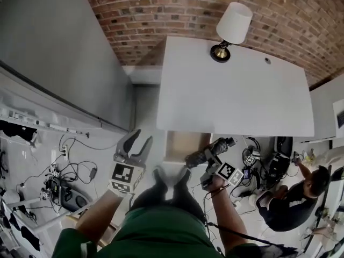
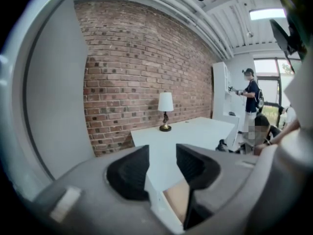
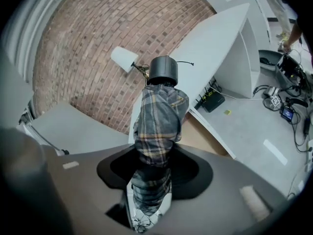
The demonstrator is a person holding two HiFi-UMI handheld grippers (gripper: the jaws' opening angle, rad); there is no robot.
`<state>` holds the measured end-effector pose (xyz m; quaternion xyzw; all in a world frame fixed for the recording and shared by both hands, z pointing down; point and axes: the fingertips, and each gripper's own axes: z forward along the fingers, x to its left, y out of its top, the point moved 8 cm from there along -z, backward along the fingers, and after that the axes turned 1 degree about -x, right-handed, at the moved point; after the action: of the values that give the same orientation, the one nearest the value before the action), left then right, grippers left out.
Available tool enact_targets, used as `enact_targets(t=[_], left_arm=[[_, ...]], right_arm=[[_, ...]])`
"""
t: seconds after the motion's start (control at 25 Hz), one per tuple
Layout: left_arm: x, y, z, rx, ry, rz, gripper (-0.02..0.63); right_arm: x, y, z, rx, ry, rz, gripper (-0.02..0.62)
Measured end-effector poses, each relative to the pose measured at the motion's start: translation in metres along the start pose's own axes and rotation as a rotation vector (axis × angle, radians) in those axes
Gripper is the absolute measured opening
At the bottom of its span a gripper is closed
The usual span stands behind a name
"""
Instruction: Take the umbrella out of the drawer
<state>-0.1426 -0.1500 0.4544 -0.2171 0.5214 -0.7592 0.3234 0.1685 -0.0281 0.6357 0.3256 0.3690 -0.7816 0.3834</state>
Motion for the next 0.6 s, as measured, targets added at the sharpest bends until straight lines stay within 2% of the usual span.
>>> enact_targets(t=[0.32,0.6], left_arm=[[0.017,0.044,-0.012,-0.112,0.017,0.011,0.167],[0.029,0.075,-0.020,-0.203,-0.002,0.034,0.167]], right_arm=[[0.064,0.054,-0.040,-0.157,0.099,-0.057,0.184],[0.101,0.083,-0.051,-0.236,0.124,-0.104,0.184]])
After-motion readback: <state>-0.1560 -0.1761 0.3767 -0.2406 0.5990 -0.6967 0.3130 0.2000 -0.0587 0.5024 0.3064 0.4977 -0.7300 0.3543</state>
